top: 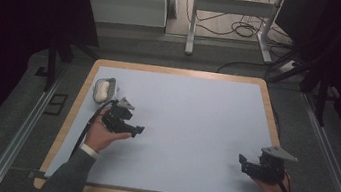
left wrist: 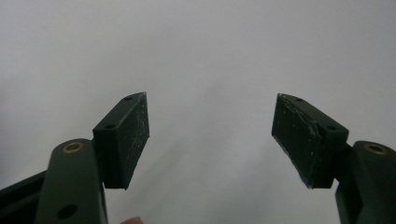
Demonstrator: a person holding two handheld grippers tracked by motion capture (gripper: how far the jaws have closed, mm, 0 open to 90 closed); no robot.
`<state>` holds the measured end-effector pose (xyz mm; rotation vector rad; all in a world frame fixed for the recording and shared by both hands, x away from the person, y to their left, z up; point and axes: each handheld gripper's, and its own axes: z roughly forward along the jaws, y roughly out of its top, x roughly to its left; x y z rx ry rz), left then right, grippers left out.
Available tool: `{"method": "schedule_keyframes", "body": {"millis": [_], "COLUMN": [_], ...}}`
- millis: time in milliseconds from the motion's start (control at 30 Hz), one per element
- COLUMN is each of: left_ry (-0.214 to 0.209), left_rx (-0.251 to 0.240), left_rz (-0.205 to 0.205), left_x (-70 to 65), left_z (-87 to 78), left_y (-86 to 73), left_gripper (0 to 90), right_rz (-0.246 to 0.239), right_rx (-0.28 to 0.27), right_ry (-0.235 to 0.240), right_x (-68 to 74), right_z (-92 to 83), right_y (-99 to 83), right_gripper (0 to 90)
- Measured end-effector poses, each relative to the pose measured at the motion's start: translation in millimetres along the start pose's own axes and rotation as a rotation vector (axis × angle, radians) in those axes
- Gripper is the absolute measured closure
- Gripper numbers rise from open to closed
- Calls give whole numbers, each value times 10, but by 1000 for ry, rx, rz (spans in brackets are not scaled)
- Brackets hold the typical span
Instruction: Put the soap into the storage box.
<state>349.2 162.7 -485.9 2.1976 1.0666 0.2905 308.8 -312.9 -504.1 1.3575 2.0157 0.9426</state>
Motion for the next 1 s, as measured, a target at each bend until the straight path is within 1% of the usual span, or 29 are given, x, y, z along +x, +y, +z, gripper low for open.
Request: {"method": "schedule_keyframes", "body": {"millis": [33, 67, 100, 133, 167, 200, 267, 333, 400, 500, 533, 567, 633, 767, 833, 867, 1000], "left_ry": [0, -10, -17, -17, -2, 0, -12, -20, -25, -35, -30, -35, -37, -38, -45, -37, -33], "left_rx": [0, -4, 5, 5, 24, 25, 24, 25, 29, 31, 23, 9, -12, -9, -22, -31, -25], "left_rz": [0, 5, 10, 10, 25, 30, 38, 39, 32, 26, 23, 15, 6, 10, 0, -6, -6], "left_x": [0, -37, -92, -92, -164, -192, -235, -266, -288, -299, -308, -316, -321, -308, -291, -271, -249], "left_z": [0, 24, 68, 68, 120, 134, 156, 179, 199, 205, 197, 187, 176, 166, 142, 124, 119], "left_y": [0, -26, -64, -64, -103, -117, -143, -182, -231, -283, -312, -341, -358, -351, -354, -358, -373], "left_gripper": [281, 281, 279, 279, 277, 276, 273, 272, 269, 265, 260, 262, 262, 262, 260, 260, 258], "right_rz": [0, 0, -2, -2, -4, -6, -6, -6, -6, -7, -6, -7, -7, -12, -16, -16, -16], "right_rx": [0, -1, -2, -3, -3, -1, 1, -1, -3, -4, -4, -5, -6, -20, -28, -26, -28], "right_ry": [0, 0, 0, 2, 2, 1, 0, 0, 0, 0, -1, -4, -2, 4, 5, 4, 8], "right_x": [0, 3, 9, 11, 14, 14, 14, 11, 9, 7, 6, 9, 13, 27, 35, 37, 43], "right_z": [0, -1, -2, -3, -3, -1, 0, -1, -4, -6, -7, -7, -14, -33, -36, -35, -30], "right_y": [0, 1, 3, 4, 4, 4, 3, 3, 2, 1, 1, 3, 9, 27, 35, 37, 42], "right_gripper": [122, 122, 122, 122, 122, 122, 122, 122, 122, 122, 122, 122, 122, 122, 122, 122, 122]}}
